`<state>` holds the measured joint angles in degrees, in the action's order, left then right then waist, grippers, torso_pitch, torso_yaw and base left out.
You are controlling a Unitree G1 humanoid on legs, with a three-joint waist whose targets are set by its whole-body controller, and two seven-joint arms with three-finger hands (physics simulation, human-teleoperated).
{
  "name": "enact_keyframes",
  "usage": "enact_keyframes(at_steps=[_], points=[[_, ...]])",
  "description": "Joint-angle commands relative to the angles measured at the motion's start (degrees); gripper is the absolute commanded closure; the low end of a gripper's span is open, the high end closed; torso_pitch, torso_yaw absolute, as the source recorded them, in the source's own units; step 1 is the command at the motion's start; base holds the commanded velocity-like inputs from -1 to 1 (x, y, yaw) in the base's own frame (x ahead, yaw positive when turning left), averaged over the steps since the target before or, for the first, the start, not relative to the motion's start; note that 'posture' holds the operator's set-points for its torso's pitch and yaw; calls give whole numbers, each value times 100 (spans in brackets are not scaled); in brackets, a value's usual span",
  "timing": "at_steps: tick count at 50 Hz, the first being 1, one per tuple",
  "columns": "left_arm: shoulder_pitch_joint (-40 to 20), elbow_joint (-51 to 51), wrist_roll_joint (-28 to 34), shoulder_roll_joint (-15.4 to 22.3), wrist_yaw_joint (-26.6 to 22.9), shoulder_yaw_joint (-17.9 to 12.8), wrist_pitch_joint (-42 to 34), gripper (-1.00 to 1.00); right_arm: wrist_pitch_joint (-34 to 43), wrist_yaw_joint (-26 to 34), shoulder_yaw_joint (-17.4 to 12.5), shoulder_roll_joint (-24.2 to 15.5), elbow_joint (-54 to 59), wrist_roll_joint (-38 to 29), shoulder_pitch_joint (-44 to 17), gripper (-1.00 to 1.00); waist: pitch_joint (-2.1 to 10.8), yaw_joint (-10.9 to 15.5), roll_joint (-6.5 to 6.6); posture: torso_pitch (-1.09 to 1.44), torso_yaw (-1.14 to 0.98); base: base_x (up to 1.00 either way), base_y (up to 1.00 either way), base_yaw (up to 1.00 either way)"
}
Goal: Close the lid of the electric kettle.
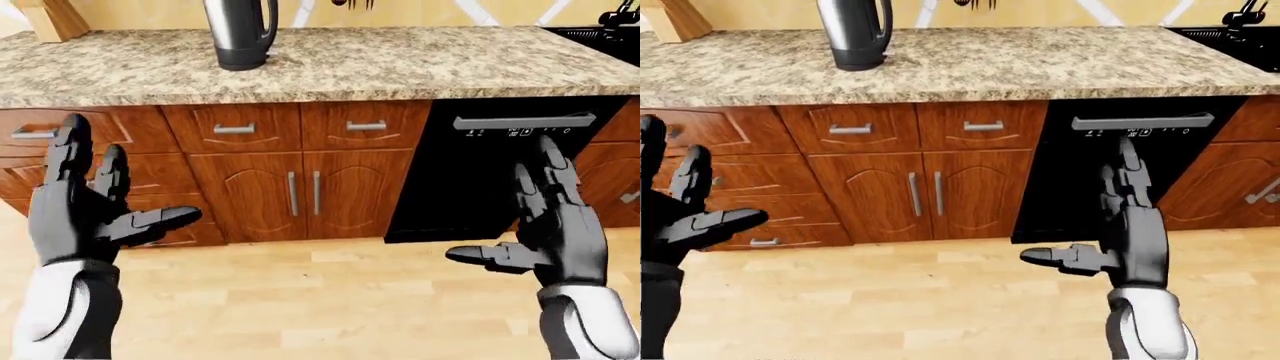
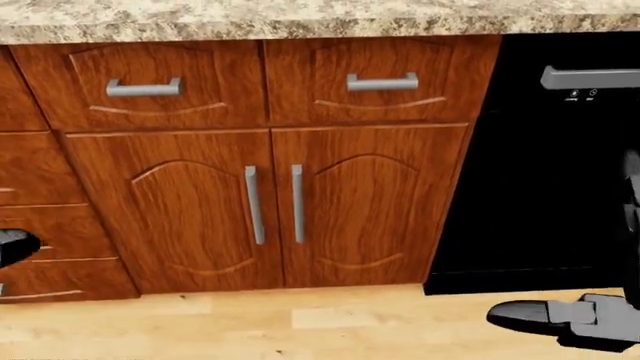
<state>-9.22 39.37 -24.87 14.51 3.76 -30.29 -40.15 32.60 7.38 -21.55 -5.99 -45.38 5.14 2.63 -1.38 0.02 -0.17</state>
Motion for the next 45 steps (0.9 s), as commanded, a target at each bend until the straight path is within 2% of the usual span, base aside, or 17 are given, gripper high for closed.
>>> enact_keyframes(at_steps=[1, 4, 5, 6, 7, 11, 16, 24, 26, 28, 32, 33, 34, 35, 36, 39, 45], points=[[-237, 494, -746, 400, 384, -446, -477, -100, 592, 107, -444, -130, -716, 249, -215, -100, 90, -1, 26, 0, 0, 0, 0, 0], [-386, 618, -1361, 965, 720, -1095, -785, -100, 1169, 150, -880, -274, -1208, 538, -414, -100, 22, 1, 47, 0, 0, 0, 0, 0], [-297, 574, -1219, 1188, 704, -1175, -658, -100, 1428, 142, -1057, -364, -1393, 697, -505, -100, 11, 2, 59, 0, 0, 0, 0, 0], [-316, 453, -1342, 1434, 710, -1541, -688, -100, 1539, 55, -1432, -654, -1442, 1083, -560, -100, 0, 2, 72, 0, 0, 0, 0, 0], [-298, 405, -1457, 1534, 732, -1652, -689, -100, 1572, -133, -1590, -868, -1456, 1421, -516, -100, -4, -1, 77, 0, 0, 0, 0, 0], [-268, 239, -1860, 1970, 1010, -2189, -660, -100, 1424, -862, -1996, -1601, -1461, 2485, -138, -100, -77, 11, 77, 0, 0, 0, 0, 0], [-83, 46, -1900, 2244, 1002, -2440, -470, -100, 1212, -1504, -2318, -2284, -1461, 3333, 275, -100, -137, 14, 52, 0, 0, 0, 0, 0], [115, -292, -1843, 2550, 860, -3000, -290, -100, 1076, -1869, -3100, -2866, -1462, 4230, 720, -100, -183, 13, 19, 0, 0, 0, 0, 0], [181, -347, -1719, 2536, 769, -3011, -206, -100, 1070, -2010, -3199, -3016, -1462, 4429, 773, -100, -187, 12, 13, 0, 0, 0, 0, 0], [186, -355, -1646, 2500, 706, -2987, -197, -100, 1014, -2057, -3130, -3044, -1462, 4385, 814, -100, -186, 13, 8, 0, 0, 0, 0, 0], [191, -310, -1472, 2427, 606, -2906, -173, -100, 938, -1876, -3013, -2854, -1462, 4063, 824, -100, -163, 11, 5, 0, 0, 0, 0, 0], [205, -283, -1357, 2349, 551, -2751, -125, -100, 940, -1796, -2784, -2779, -1462, 3699, 860, -100, -161, 11, 3, 0, 0, 0, 0, 0], [184, -267, -1319, 2328, 526, -2742, -148, -100, 956, -1703, -2733, -2707, -1462, 3534, 828, -100, -164, 12, 1, 0, 0, 0, 0, 0], [161, -254, -1300, 2318, 509, -2750, -173, -100, 983, -1646, -2735, -2664, -1462, 3489, 799, -100, -156, 12, 1, 0, 0, 0, 0, 0], [150, -250, -1277, 2306, 491, -2753, -186, -100, 1004, -1601, -2725, -2629, -1462, 3416, 779, -100, -28, 6, 38, 0, 0, 0, 9, 0], [126, -247, -1235, 2279, 453, -2756, -203, -100, 1018, -1550, -2671, -2598, -1462, 3342, 739, -100, -43, 15, 29, 0, 0, 0, 11, 0], [106, -269, -1164, 2239, 402, -2719, -176, -100, 1050, -1444, -2672, -2511, -1462, 3246, 709, -100, -17, -7, 127, 0, 0, 0, 11, 0]])
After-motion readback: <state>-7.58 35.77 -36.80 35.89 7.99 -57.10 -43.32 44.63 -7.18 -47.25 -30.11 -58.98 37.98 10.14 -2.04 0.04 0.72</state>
